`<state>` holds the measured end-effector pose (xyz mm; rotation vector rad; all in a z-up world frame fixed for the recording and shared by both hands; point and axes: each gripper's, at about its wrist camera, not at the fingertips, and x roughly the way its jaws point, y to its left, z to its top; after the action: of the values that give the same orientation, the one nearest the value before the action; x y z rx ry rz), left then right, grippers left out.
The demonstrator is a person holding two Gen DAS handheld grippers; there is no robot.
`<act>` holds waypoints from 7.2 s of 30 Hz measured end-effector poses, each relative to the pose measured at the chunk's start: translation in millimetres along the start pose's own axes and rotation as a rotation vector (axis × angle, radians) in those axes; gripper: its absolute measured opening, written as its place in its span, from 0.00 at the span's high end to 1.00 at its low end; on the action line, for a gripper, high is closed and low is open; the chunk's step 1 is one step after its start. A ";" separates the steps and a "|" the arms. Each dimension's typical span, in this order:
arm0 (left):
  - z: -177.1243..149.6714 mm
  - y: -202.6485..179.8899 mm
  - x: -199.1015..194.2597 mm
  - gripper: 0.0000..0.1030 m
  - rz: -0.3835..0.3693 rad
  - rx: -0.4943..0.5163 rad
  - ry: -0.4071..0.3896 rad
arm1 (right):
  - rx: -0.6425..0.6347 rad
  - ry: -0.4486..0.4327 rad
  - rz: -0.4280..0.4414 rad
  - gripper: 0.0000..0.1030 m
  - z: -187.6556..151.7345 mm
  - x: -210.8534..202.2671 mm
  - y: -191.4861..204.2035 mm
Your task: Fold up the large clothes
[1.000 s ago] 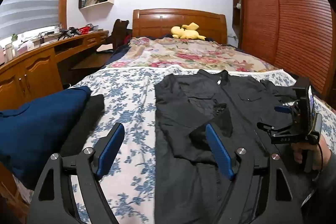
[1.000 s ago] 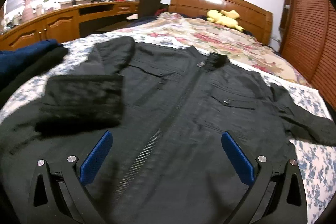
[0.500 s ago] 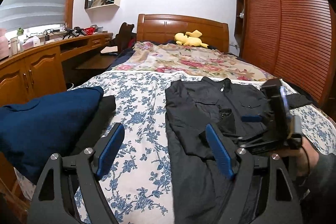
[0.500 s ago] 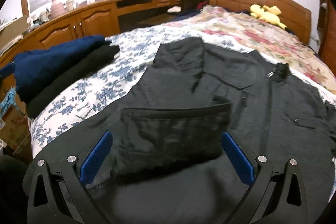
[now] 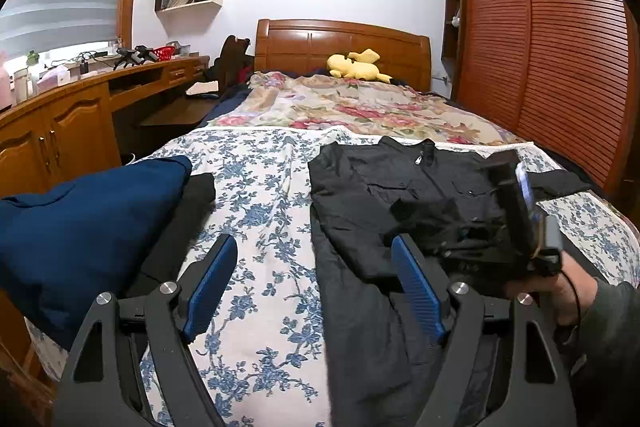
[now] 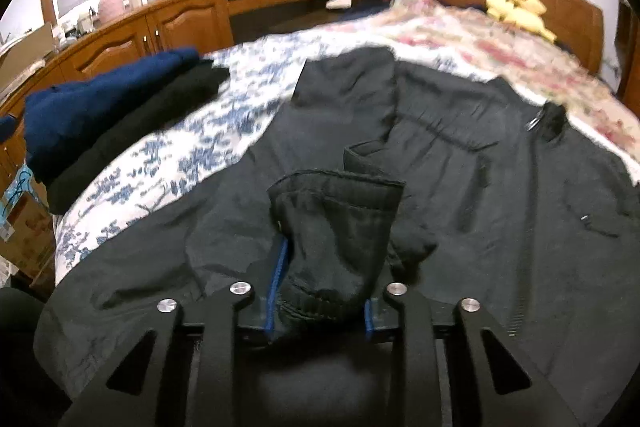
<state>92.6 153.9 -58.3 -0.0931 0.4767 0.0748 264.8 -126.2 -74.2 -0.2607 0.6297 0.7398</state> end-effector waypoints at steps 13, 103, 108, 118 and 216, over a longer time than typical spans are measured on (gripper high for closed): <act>-6.6 -49.3 5.6 0.22 -0.024 0.079 0.032 | 0.055 -0.268 -0.119 0.76 -29.3 -127.2 -43.1; -11.5 -172.9 100.3 0.22 -0.358 0.132 0.115 | 0.115 -0.034 -0.327 0.83 -44.7 -172.2 -75.9; -13.5 -176.3 97.7 0.22 -0.358 0.145 0.104 | 0.134 -0.032 -0.322 0.83 -33.9 -150.6 -81.6; -9.7 -175.2 93.1 0.22 -0.305 0.150 0.083 | 0.202 0.166 -0.257 0.83 -60.7 -81.4 -101.1; -20.6 -172.6 112.6 0.22 -0.267 0.142 0.150 | -0.019 -0.189 -0.262 0.98 33.3 -183.2 -126.6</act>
<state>199.2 -14.0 -116.0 -0.0224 0.6141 -0.2295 263.8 -302.6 65.7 -0.2810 0.3994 0.5116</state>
